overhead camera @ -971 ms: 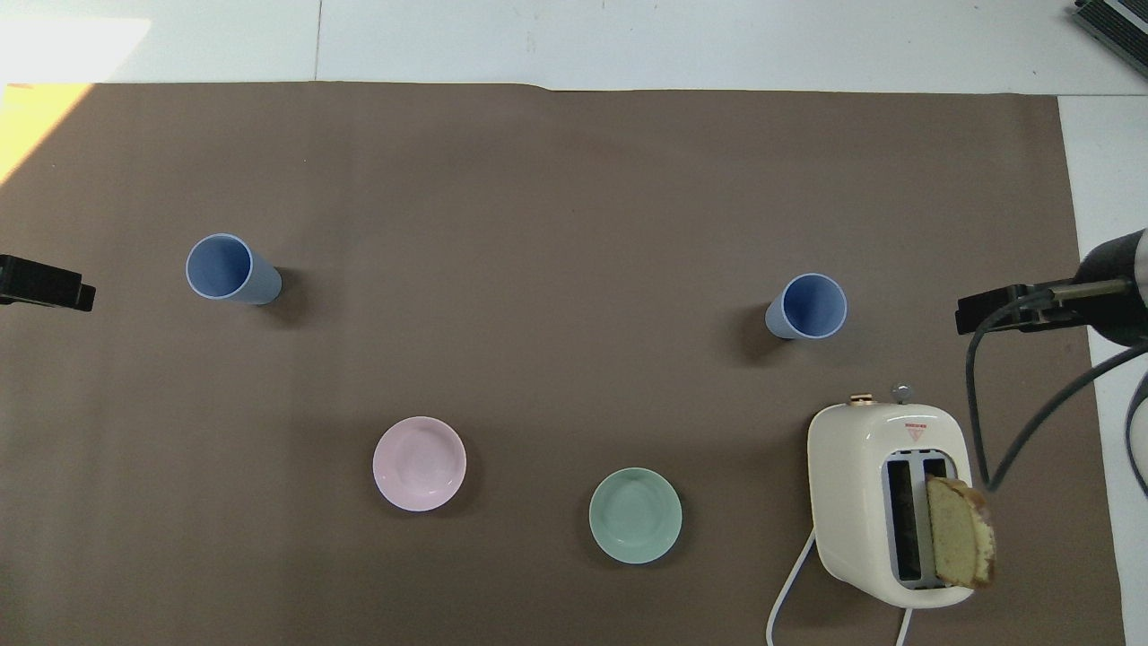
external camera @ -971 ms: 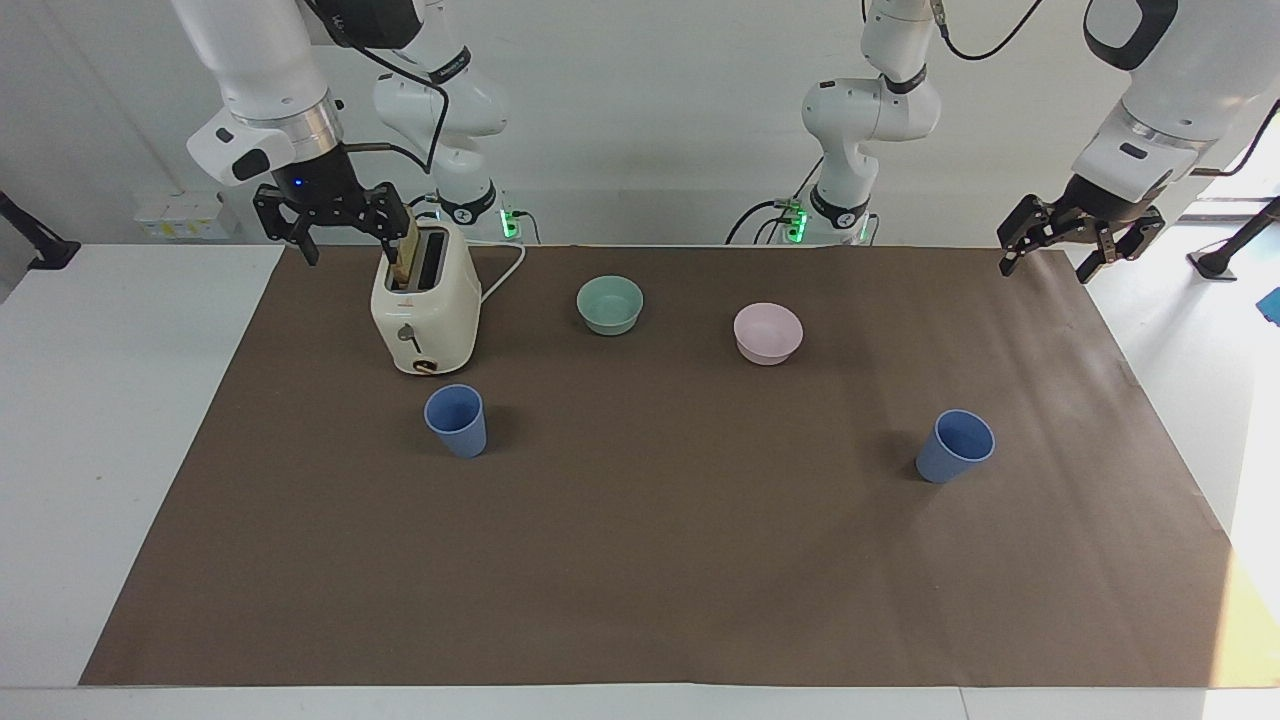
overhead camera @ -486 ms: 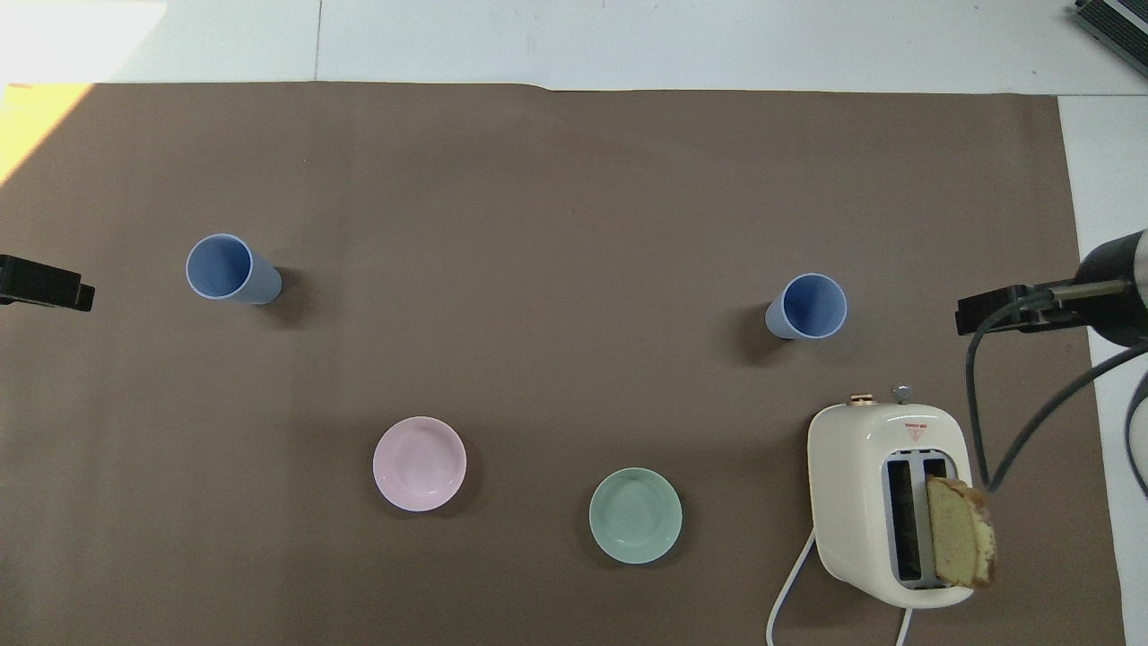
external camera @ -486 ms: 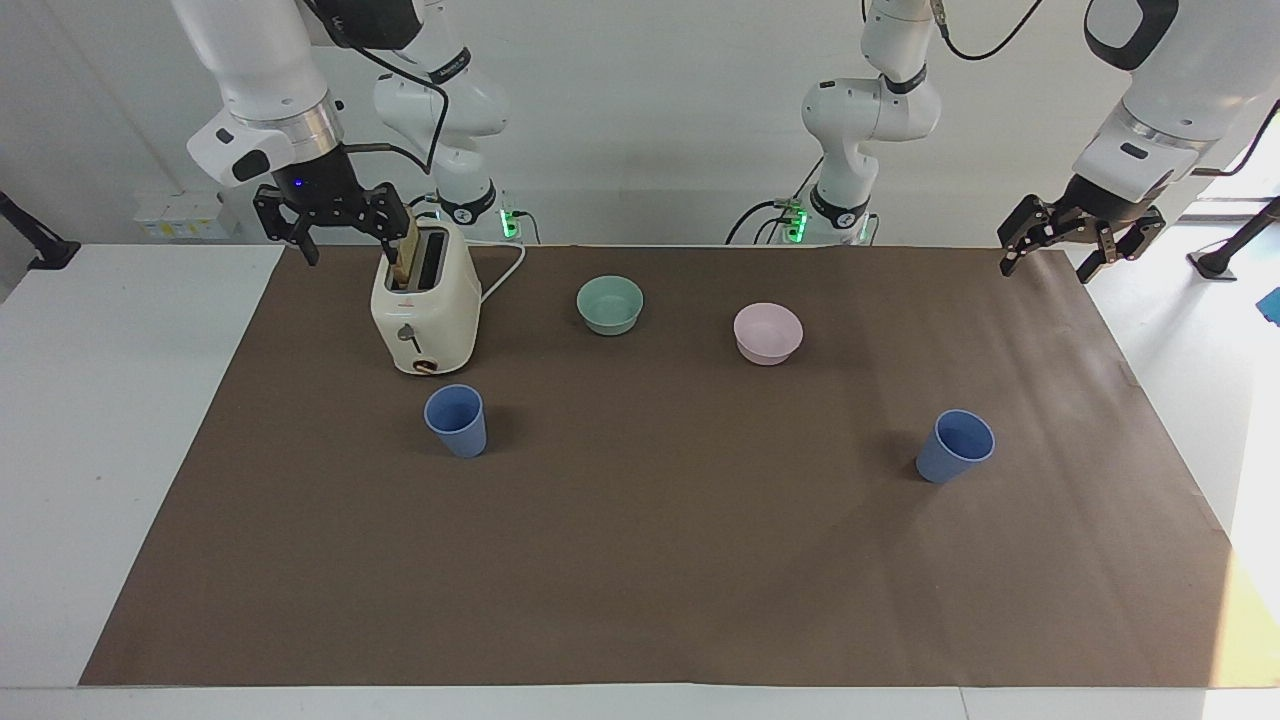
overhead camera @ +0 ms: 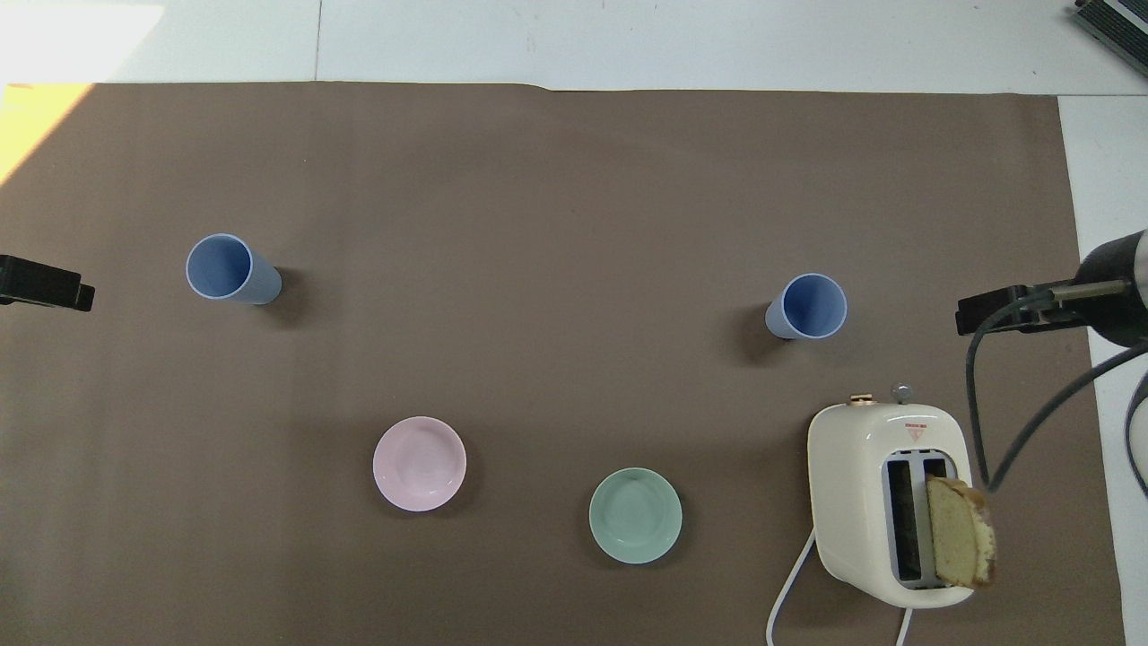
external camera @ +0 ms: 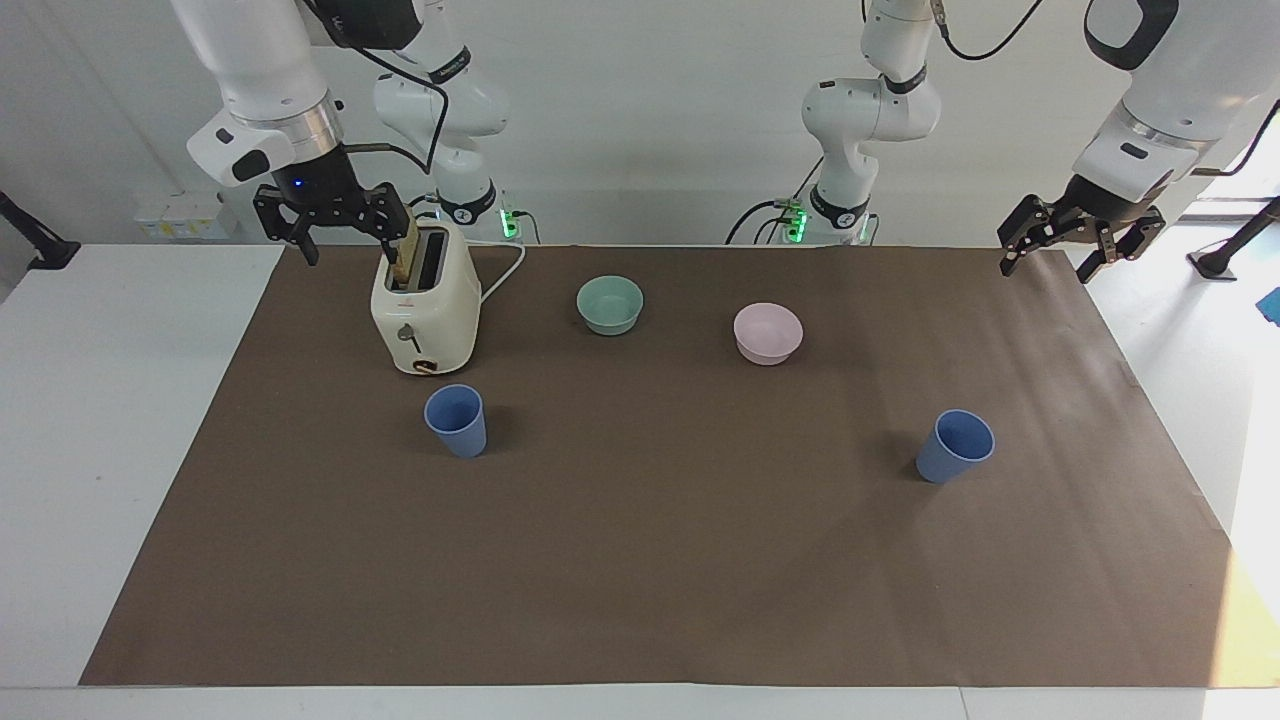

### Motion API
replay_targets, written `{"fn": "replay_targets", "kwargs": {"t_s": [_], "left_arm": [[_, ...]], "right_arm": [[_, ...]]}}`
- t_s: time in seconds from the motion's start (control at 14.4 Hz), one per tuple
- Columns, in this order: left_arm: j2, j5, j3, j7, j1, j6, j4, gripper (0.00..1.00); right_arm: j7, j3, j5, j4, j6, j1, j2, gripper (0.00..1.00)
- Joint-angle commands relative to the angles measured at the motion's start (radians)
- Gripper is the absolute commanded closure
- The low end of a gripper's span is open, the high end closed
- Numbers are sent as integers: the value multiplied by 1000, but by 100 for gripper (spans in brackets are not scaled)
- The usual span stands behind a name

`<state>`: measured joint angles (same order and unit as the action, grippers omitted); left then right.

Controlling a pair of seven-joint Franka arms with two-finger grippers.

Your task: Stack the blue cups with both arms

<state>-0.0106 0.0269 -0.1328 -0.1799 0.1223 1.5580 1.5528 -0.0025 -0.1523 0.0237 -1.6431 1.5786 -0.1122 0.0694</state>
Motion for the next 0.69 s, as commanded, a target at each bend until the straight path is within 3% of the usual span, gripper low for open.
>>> {"fn": "replay_targets", "kwargs": {"t_s": [0.0, 0.62], "left_arm": [[-11, 7, -4, 8, 0, -3, 4, 0], [-12, 5, 1, 11, 11, -4, 4, 0]], "right_arm": [[-7, -3, -11, -29, 20, -14, 24, 0], [-7, -1, -11, -29, 20, -14, 24, 0]]}}
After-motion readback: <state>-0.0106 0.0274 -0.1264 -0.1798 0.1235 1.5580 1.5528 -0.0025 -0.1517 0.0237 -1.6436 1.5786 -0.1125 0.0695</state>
